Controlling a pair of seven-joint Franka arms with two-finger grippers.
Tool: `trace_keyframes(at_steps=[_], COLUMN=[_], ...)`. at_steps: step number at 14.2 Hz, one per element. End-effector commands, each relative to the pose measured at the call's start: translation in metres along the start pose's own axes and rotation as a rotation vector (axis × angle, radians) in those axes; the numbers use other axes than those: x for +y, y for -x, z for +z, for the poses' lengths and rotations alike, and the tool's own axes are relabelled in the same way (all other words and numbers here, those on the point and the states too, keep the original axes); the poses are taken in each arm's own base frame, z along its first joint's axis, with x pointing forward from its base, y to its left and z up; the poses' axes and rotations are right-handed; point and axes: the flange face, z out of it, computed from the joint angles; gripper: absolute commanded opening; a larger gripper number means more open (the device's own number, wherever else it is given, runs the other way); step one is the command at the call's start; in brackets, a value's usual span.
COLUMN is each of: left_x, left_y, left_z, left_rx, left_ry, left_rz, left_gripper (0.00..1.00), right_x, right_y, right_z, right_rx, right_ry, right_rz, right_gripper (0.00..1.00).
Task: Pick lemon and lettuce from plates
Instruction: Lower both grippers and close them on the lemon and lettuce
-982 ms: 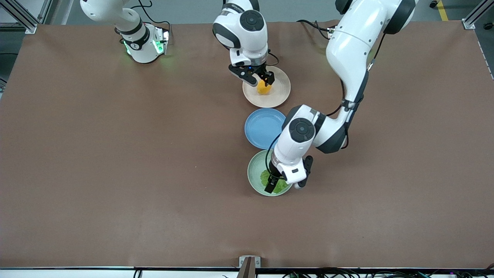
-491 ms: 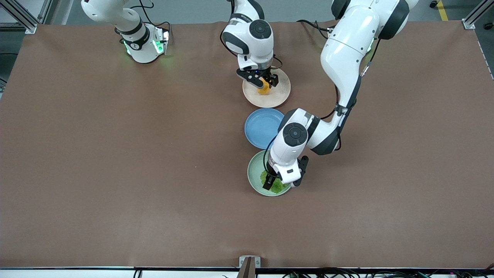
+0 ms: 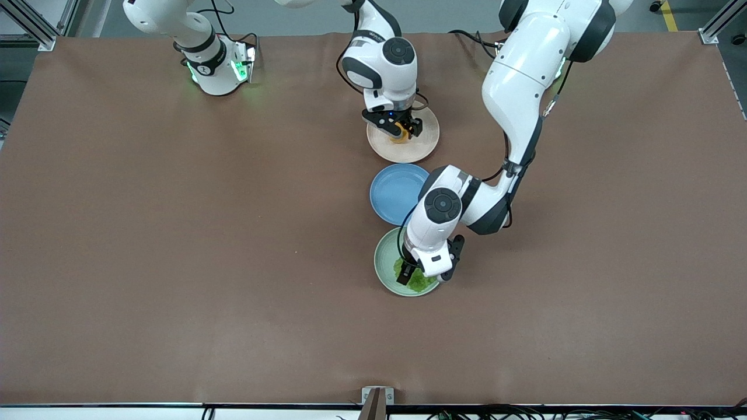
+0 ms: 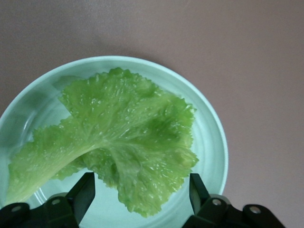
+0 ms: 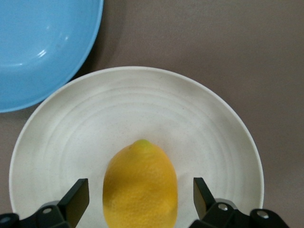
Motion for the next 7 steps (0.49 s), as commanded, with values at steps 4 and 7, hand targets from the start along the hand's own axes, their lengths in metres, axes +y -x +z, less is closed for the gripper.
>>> trace_keyframes(at_steps=[4, 7], left_x=[-0.009, -0.0097], left_y=[0.005, 0.0049], left_z=[0.0124, 0.0123], left_rx=[-0.002, -0.002], left_ry=[-0.06, -0.065], left_rz=[-0.011, -0.011], left_gripper=[0.73, 0.54], right_x=[-0.0017, -0.0015], right_y=[0.0113, 0.0113], right_z=[0.0109, 0.0111], right_rx=[0.018, 0.027], right_ry=[-0.008, -0.008], right_rz=[0.006, 0.002], right_gripper=[0.85, 0.77])
